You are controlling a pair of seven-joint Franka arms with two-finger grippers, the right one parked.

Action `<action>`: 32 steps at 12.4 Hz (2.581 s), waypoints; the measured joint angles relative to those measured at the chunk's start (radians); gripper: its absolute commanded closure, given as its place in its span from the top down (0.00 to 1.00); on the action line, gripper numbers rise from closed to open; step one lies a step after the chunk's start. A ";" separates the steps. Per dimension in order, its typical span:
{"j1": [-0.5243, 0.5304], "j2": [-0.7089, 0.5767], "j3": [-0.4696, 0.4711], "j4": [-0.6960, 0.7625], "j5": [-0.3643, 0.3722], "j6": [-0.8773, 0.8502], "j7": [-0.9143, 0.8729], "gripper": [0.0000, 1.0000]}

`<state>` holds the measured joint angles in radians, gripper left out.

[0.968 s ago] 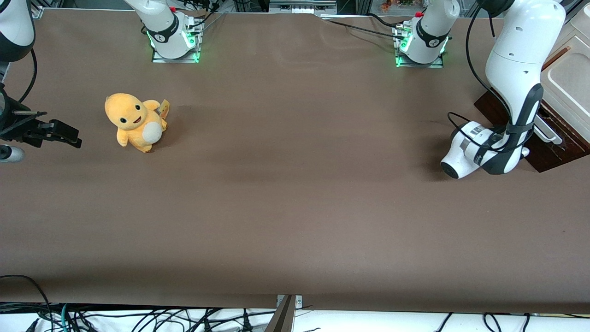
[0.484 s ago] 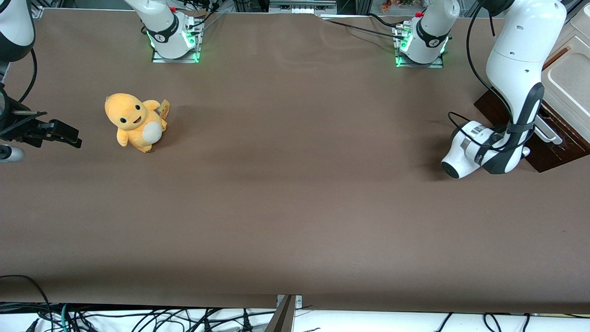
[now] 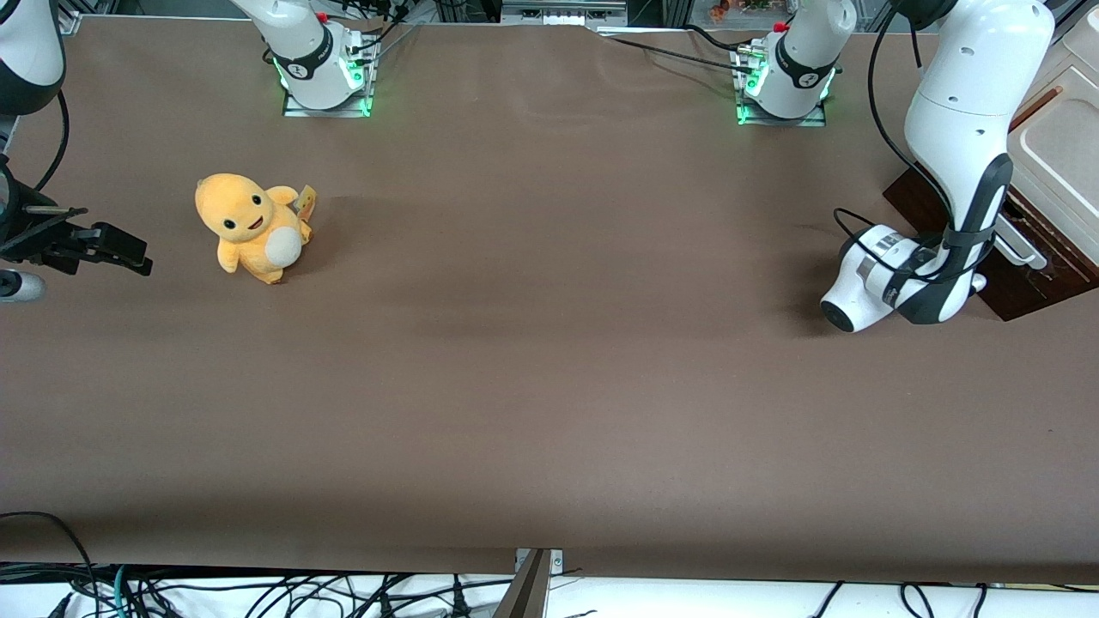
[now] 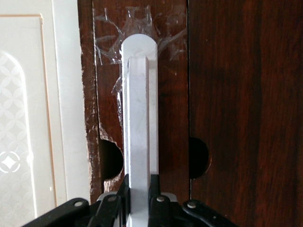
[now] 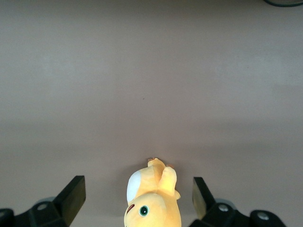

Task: Open lower drawer with left arm only
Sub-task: 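Close the left gripper around the white bar handle, then pull the handle with the left gripper, sliding the drawer outward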

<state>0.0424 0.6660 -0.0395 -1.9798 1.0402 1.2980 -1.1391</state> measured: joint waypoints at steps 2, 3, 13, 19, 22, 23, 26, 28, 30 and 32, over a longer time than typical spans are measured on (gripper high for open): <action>-0.012 0.000 -0.002 0.001 0.000 0.001 0.000 0.03; -0.018 0.000 -0.002 0.001 0.000 0.001 0.000 0.02; -0.067 0.000 -0.003 0.024 -0.022 -0.001 0.002 0.00; -0.090 0.002 -0.003 0.037 -0.033 -0.001 0.006 0.00; -0.096 0.003 -0.002 0.040 -0.034 -0.001 0.007 0.00; -0.099 0.005 0.000 0.041 -0.034 -0.001 0.007 0.00; -0.105 0.008 0.001 0.046 -0.037 -0.002 0.007 0.00; -0.109 0.009 0.001 0.052 -0.042 -0.002 0.009 0.00; -0.121 0.010 0.001 0.056 -0.043 -0.002 0.009 0.00; -0.128 0.011 0.001 0.064 -0.050 -0.003 0.011 0.00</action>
<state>-0.0858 0.6769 -0.0383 -1.9158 0.9905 1.2949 -1.1282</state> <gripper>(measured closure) 0.819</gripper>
